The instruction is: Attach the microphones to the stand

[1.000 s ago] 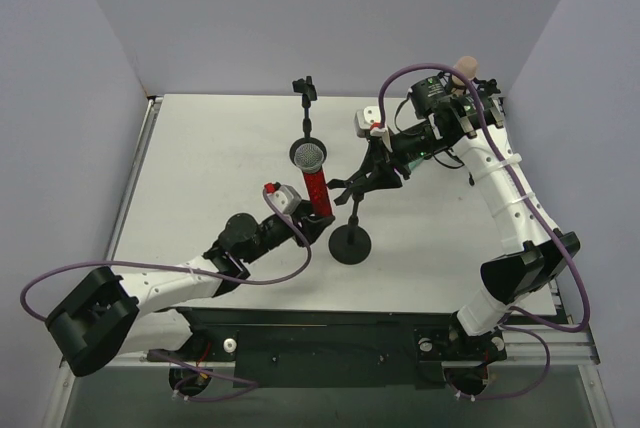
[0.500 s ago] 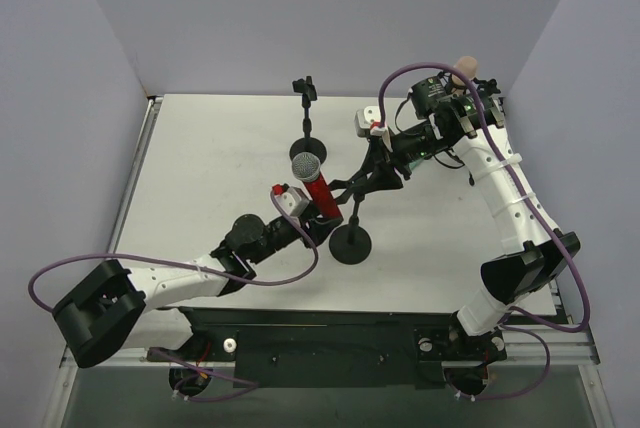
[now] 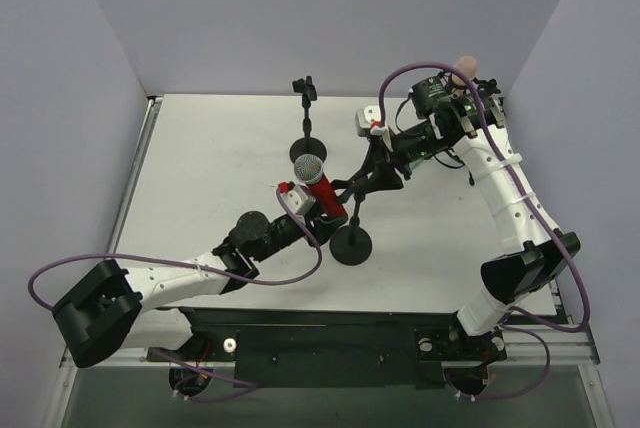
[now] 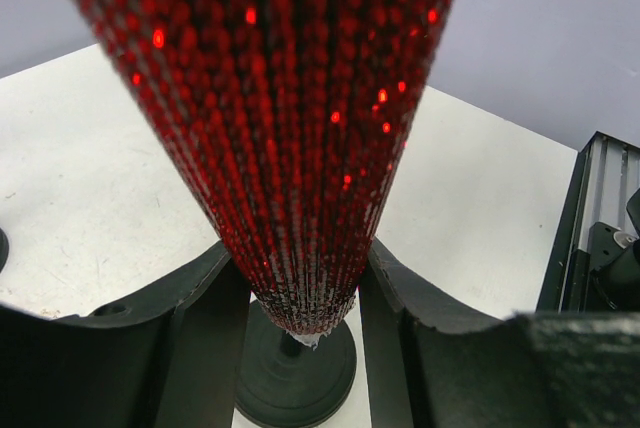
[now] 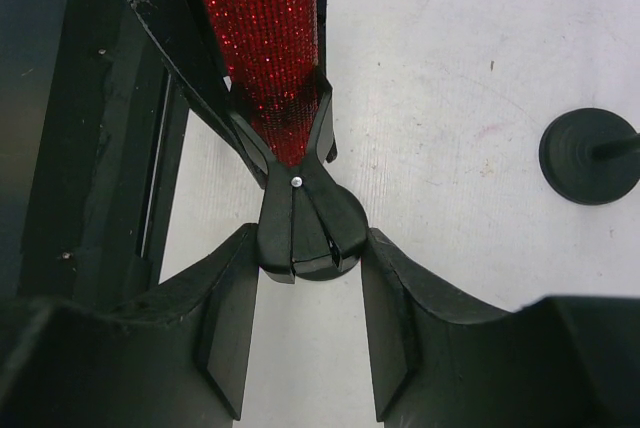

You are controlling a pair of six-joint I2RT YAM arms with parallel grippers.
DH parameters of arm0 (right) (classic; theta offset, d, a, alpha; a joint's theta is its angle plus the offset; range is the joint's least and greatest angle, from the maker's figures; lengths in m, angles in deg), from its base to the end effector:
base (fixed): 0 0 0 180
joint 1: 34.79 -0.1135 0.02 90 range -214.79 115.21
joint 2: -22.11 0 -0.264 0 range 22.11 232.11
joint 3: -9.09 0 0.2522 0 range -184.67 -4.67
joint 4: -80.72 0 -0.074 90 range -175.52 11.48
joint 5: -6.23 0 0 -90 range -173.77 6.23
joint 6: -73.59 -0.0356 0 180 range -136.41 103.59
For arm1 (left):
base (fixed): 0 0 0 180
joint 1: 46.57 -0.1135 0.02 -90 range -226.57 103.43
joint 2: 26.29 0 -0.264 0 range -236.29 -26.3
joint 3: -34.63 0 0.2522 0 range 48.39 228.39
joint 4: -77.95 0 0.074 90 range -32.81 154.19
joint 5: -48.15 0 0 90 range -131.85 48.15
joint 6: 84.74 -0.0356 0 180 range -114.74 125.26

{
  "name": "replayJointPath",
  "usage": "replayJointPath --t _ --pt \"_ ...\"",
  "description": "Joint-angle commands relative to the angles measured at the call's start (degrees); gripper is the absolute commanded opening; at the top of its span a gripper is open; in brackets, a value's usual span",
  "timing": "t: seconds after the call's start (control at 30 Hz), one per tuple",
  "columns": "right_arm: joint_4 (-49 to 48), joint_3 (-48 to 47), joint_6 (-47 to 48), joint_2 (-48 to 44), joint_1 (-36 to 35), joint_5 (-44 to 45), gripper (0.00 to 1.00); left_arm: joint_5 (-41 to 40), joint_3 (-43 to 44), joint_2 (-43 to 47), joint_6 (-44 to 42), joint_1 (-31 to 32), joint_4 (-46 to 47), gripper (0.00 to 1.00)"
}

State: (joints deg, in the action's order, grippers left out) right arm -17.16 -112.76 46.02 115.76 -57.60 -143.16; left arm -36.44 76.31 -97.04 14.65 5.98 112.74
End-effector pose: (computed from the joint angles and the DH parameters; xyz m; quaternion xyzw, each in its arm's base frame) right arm 0.2769 0.1497 0.4217 -0.6722 0.5039 0.3520 0.4127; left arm 0.1568 -0.2103 0.2511 0.2790 0.6103 -0.4083 0.6188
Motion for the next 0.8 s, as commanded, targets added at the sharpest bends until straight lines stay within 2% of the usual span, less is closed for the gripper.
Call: replayJointPath --t 0.0,0.1,0.17,0.27,0.43,0.5,0.57,0.77 --pt "2.83 1.31 -0.82 0.49 -0.31 -0.98 0.07 1.8 4.86 -1.85 1.07 -1.05 1.02 0.0" --pt "3.01 1.48 -1.17 0.57 -0.22 -0.72 0.07 2.59 5.82 -2.65 1.07 -1.49 1.02 0.0" --pt "3.18 1.57 -1.17 0.49 -0.22 -0.72 0.1 2.85 6.26 -2.74 1.16 -1.49 0.84 0.0" --pt "3.45 1.48 -1.35 0.84 -0.22 -0.81 0.28 3.03 6.01 -2.12 0.98 -1.58 0.14 0.0" --pt "3.45 1.4 -1.26 0.92 -0.13 -0.98 0.53 2.33 4.78 -0.45 0.98 -1.67 -0.21 0.0" --pt "3.45 1.39 -1.18 0.93 -0.13 -1.07 0.59 2.24 4.25 0.16 0.98 -1.84 -0.3 0.0" --pt "3.62 1.39 -1.17 1.1 -0.13 -0.98 0.63 2.15 4.07 0.43 0.98 -2.02 -0.3 0.0" --pt "3.71 1.04 -1.53 1.28 -0.04 -0.55 0.63 1.97 3.89 1.04 0.98 -2.19 -0.39 0.0"
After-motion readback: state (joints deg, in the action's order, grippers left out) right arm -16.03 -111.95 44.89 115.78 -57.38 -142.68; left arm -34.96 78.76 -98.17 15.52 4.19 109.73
